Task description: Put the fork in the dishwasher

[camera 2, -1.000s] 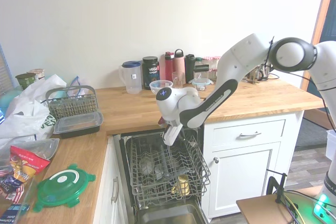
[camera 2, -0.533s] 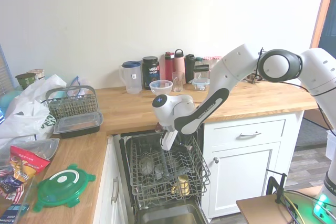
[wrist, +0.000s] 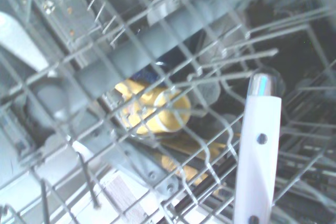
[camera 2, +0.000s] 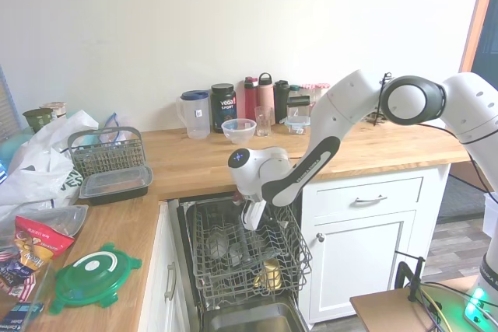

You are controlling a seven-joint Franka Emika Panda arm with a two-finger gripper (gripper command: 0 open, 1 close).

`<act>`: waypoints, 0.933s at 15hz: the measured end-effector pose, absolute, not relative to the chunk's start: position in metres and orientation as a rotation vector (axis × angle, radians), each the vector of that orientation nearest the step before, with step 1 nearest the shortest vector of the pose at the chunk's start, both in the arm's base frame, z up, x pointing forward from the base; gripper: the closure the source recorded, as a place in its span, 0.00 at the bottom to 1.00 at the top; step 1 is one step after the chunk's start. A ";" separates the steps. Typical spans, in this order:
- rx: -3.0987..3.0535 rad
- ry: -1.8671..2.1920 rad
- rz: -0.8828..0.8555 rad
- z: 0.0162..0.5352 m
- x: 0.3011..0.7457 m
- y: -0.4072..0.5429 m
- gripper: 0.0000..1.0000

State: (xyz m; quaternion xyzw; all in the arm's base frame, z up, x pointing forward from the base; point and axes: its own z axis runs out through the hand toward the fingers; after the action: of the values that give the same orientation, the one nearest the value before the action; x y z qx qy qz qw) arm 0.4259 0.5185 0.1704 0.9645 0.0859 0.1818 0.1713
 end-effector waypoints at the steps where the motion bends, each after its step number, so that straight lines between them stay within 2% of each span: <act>1: 2.736 0.250 0.517 0.168 0.425 0.517 1.00; 2: 2.733 0.253 0.518 0.166 0.424 0.517 0.00; 14: 2.711 0.269 0.539 0.163 0.424 0.515 0.00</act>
State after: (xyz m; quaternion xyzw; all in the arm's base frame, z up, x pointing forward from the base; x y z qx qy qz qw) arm 0.4239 0.5154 0.1629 0.9600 0.0954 0.1909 0.1811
